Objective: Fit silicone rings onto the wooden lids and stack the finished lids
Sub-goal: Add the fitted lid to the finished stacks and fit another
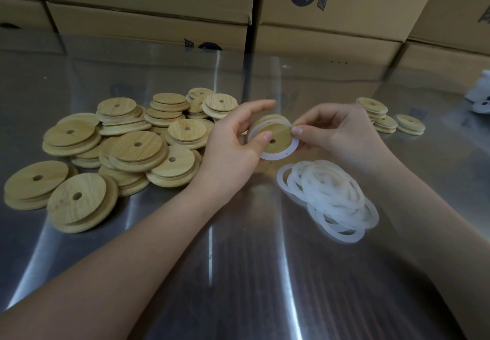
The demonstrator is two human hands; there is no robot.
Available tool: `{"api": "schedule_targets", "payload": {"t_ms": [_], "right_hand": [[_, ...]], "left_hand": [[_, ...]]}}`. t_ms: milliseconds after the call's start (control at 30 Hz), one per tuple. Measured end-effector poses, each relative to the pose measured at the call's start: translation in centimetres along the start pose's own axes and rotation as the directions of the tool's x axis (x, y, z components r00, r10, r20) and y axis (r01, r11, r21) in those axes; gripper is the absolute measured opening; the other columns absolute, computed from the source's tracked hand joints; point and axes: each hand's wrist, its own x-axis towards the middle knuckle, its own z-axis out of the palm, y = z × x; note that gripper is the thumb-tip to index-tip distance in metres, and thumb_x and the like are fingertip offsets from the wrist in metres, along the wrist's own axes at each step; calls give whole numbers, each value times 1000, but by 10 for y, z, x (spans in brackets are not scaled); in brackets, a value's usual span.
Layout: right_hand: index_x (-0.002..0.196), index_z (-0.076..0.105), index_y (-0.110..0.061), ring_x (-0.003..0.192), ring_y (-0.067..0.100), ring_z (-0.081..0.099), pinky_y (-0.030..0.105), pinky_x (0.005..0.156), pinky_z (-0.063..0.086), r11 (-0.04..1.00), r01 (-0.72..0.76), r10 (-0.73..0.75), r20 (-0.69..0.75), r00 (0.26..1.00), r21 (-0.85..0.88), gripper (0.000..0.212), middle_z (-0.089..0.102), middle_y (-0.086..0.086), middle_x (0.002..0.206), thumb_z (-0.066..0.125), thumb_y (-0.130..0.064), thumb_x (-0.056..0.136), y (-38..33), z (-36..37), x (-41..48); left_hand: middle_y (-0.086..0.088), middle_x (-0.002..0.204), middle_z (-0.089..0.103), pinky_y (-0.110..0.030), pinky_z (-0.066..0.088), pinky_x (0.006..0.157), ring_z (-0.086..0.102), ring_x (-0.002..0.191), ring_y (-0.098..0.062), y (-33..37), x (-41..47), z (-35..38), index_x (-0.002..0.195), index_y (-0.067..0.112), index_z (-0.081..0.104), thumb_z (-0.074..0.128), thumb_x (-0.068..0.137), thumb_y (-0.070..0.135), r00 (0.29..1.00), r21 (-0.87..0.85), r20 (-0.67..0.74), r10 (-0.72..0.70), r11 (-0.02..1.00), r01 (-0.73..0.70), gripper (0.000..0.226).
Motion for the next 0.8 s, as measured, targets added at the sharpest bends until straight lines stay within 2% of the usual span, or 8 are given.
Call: {"api": "schedule_targets", "payload": {"t_ms": [133,233,333,433,533,733,800], "right_hand": [[79,73,-6,61,13,68,18,61,53,998,27,-25,28,999,-55,6,72,5,68,72,-1,84,1,3,0],[79,73,-12,66,19,69,28,66,58,988,89,-88,14,996,-128,9,71,6,70,73,-5,84,4,9,-2],[81,72,-17,73,21,68,39,73,58,974,141,-145,-13,989,-176,10,70,-1,74,73,-8,86,6,13,-3],[83,70,-19,74,16,66,32,72,55,971,166,-174,-32,984,-169,9,69,-6,76,72,-11,87,8,14,-3],[86,69,-17,78,12,67,25,73,53,971,169,-179,-48,983,-167,6,69,-5,82,73,-13,86,9,15,-3],[86,68,-11,79,14,67,25,74,54,948,258,-275,-70,959,-187,6,67,1,85,72,-6,86,14,18,-2],[85,69,-11,81,12,65,24,74,53,921,321,-342,-65,938,-219,7,66,2,85,72,-5,85,15,19,-2]], "left_hand": [[0,110,69,-31,54,93,66,104,-10,-4,3,-3,129,20,60,66,88,0,998,34,26,-53,998,52,46],[8,100,72,-22,53,84,67,96,-3,-5,4,-4,112,23,69,73,85,8,997,53,27,-72,996,71,31],[6,93,73,-23,54,80,68,90,-7,-6,6,-4,100,22,74,75,83,8,999,32,-2,-53,998,53,22],[4,94,74,-27,55,85,69,93,-10,-6,6,-5,99,22,74,75,82,7,998,-2,-26,-53,999,53,22],[4,94,75,-25,55,83,69,93,-10,-5,7,-6,98,21,74,74,82,4,997,-31,-51,-55,998,53,24],[5,92,73,-25,56,84,69,91,-9,-3,5,-3,92,21,68,74,80,-3,994,-34,-86,-63,998,61,28],[3,99,71,-29,55,90,68,97,-10,-3,4,-1,100,19,68,74,80,-4,996,24,-68,-56,998,58,31]]}}
